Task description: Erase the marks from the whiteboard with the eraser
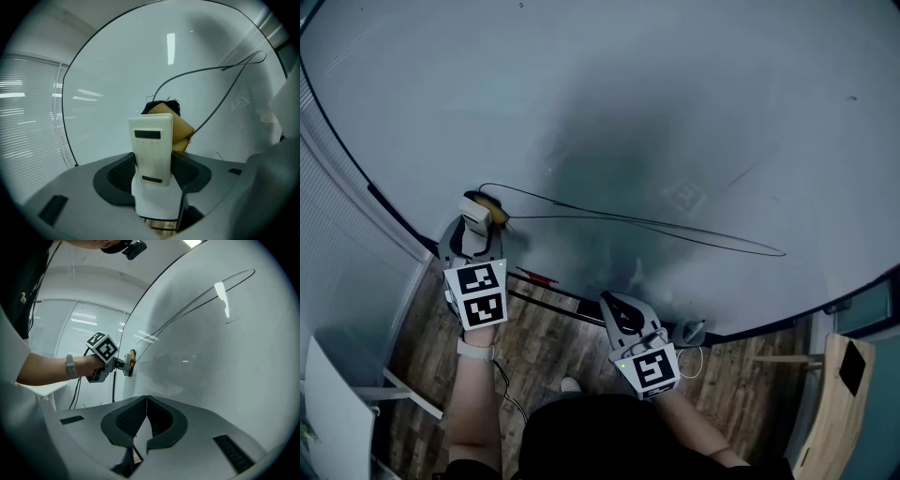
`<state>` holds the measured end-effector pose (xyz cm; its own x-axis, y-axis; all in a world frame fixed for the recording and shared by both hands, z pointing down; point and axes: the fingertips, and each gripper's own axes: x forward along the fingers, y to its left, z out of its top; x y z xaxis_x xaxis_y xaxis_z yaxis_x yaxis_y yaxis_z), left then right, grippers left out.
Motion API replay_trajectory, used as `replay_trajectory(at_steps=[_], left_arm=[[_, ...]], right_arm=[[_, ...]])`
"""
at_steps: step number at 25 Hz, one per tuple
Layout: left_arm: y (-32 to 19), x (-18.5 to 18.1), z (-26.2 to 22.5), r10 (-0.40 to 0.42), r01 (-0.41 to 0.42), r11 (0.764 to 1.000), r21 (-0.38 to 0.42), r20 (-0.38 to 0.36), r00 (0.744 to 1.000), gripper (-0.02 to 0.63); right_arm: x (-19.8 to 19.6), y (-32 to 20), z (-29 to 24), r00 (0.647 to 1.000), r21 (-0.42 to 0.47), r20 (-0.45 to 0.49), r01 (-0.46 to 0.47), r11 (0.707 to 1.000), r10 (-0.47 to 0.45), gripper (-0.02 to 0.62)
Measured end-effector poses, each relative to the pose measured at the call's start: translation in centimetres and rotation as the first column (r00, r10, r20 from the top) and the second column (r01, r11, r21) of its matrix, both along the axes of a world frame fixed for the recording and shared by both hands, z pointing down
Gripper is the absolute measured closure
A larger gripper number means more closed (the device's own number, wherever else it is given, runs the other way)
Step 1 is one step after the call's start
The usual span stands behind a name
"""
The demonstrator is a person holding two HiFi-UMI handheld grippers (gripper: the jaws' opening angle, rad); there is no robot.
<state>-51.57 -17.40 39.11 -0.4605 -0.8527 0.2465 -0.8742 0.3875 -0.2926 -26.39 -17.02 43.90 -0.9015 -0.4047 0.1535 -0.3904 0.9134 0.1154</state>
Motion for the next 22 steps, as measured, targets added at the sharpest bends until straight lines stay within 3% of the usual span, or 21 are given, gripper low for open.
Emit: replay_trajectory(at_steps=[12,22], left_arm=[[-1.4,6.9,-1.0,-0.024,0.023,0.999,-0.042,-0.011,1.000,0.356],[-3.0,15.7,-5.4,-0.023,0.031,0.997,-0.069,0.102,0.994,0.356]], right_arm=[[6.3,-1.2,-1.1,0.999,0.011,-0.014,0.041,0.999,-0.041,0.566],[12.5,-0.9,-2.3,0.996,0.022,-0.007,0.086,0.996,-0.086,0.566]])
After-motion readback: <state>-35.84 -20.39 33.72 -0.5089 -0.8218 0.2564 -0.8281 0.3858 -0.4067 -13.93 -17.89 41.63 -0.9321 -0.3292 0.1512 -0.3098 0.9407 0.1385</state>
